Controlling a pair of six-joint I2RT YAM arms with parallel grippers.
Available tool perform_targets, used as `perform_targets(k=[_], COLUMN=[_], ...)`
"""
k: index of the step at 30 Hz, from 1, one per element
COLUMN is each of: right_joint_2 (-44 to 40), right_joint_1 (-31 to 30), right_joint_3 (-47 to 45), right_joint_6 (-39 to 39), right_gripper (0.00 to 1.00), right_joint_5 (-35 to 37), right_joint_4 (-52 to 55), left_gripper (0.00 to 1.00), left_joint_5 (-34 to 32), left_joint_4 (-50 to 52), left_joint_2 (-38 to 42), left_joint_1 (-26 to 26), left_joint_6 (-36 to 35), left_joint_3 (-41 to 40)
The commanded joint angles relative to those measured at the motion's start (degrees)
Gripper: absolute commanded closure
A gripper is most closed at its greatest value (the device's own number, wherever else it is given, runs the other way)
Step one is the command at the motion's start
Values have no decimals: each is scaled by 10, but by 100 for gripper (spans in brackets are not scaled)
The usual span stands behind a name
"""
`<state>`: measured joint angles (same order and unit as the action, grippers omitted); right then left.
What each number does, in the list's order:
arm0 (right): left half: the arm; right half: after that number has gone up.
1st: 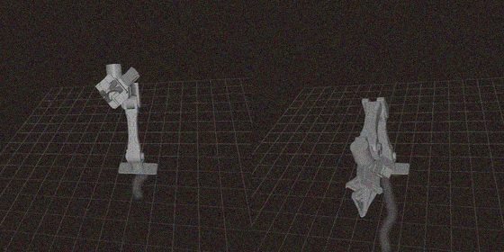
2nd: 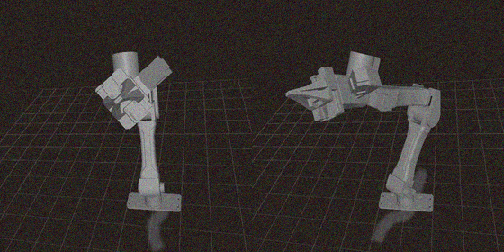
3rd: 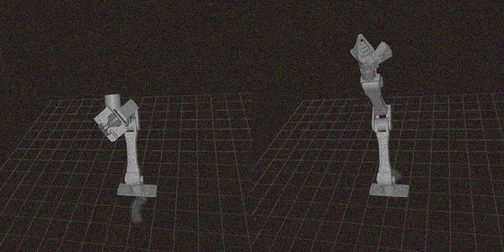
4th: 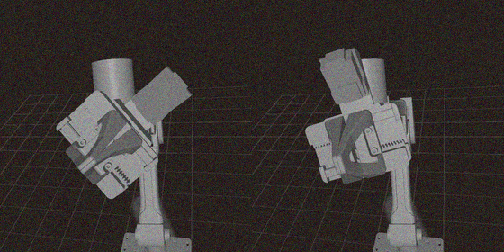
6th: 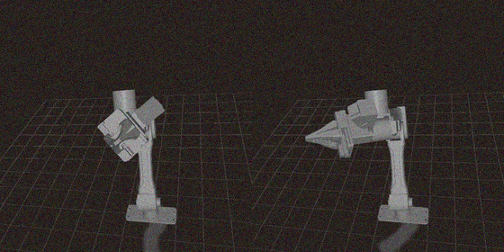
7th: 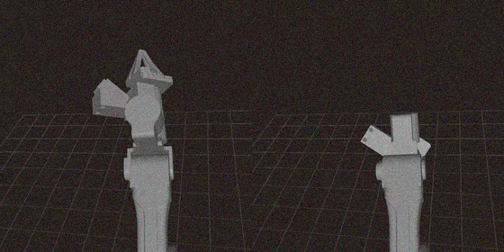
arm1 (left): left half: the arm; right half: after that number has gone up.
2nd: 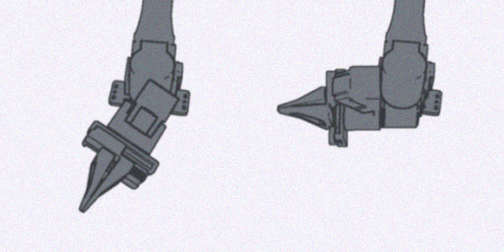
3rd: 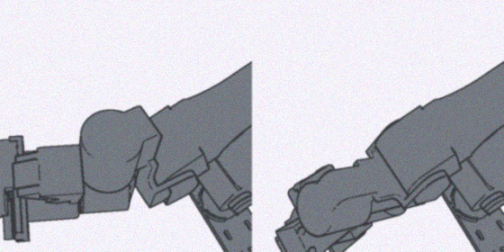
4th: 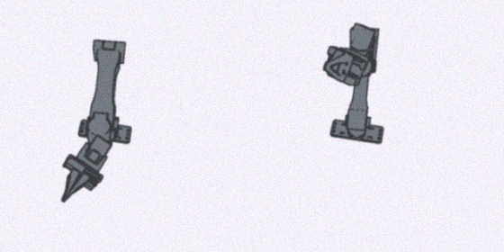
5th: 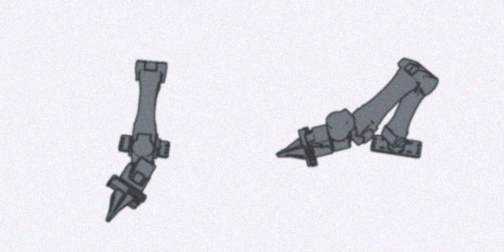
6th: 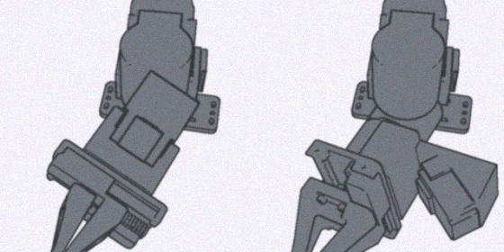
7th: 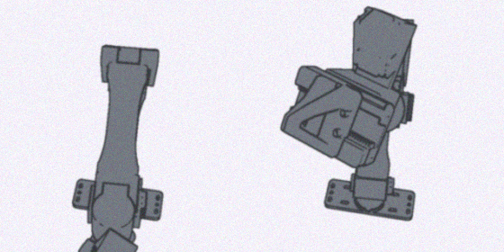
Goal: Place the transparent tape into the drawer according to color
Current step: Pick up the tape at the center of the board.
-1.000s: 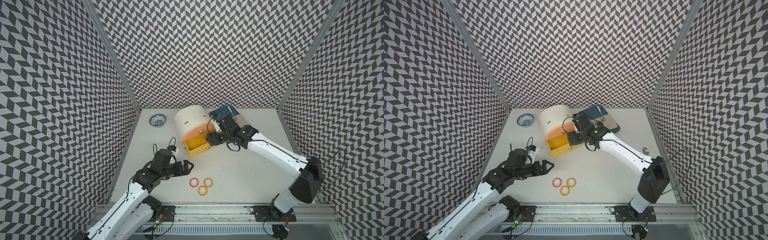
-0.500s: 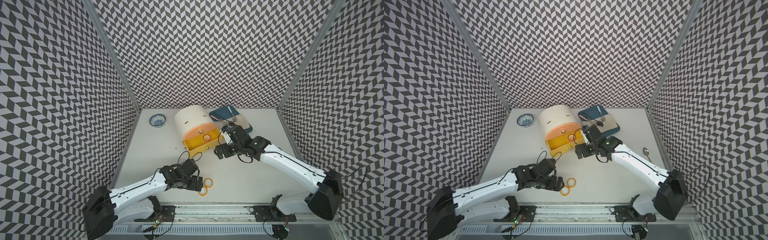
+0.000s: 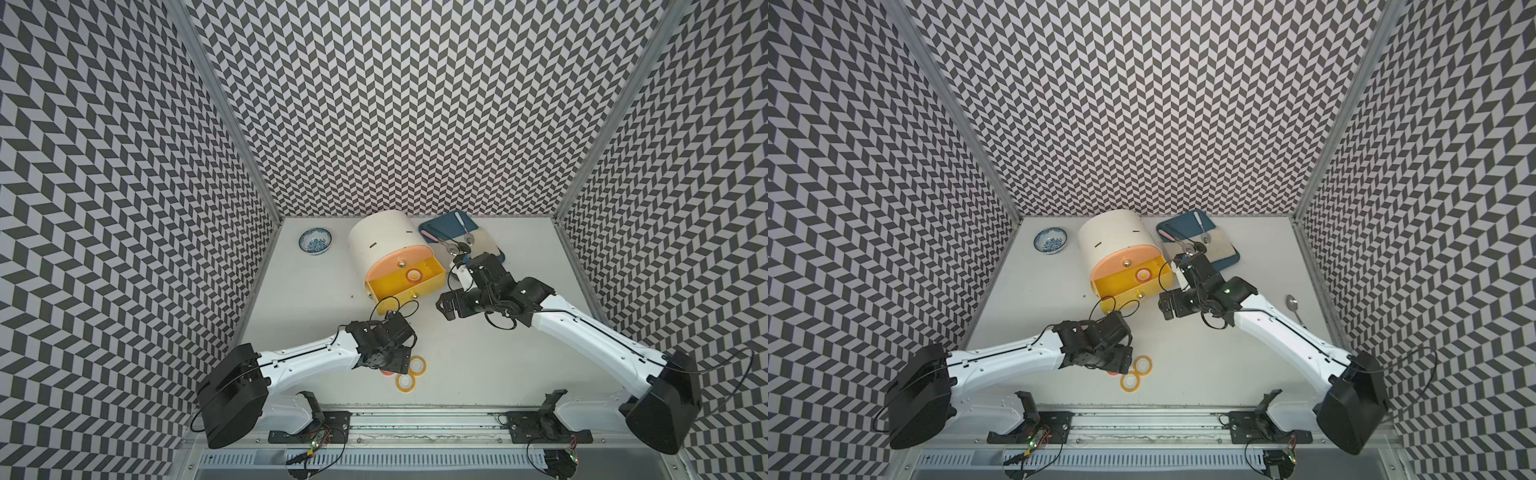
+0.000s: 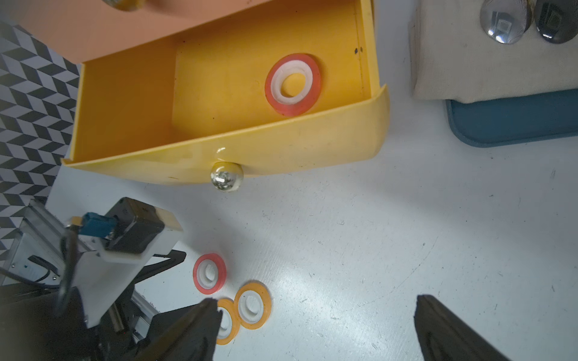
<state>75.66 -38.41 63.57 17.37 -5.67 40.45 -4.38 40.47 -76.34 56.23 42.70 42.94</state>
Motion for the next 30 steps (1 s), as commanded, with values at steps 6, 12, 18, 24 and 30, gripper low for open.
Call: perform_targets(k=[6,12,18,24,30], right_joint_2=[-10,-8,-12,-14,-14], right_joint_1=[7,9,10,11,11], right_joint_3=[-2,-3,-7,-10,-12], right_joint_6=[-5,-5,-3,-1,-1], right_gripper=[0,0,0,0,0], right_joint_5=[-14,-15,-15,-15,-16], right_joint_4=[-28,-29,-29,-28,-29], left_gripper=[18,21,23,26,27], left_joint_5=[-29,-12,-7,1,6], left_joint_4=[18,-2,-11,-18,-17], left_joint_2=[-15,-29,-40,-50,-50], left_joint_1=[-3,-9,-9,-9,-9], left_joint_6=[-20,-34,-41,-45,-48], left_joint_3=[8,0,-4,-7,-16])
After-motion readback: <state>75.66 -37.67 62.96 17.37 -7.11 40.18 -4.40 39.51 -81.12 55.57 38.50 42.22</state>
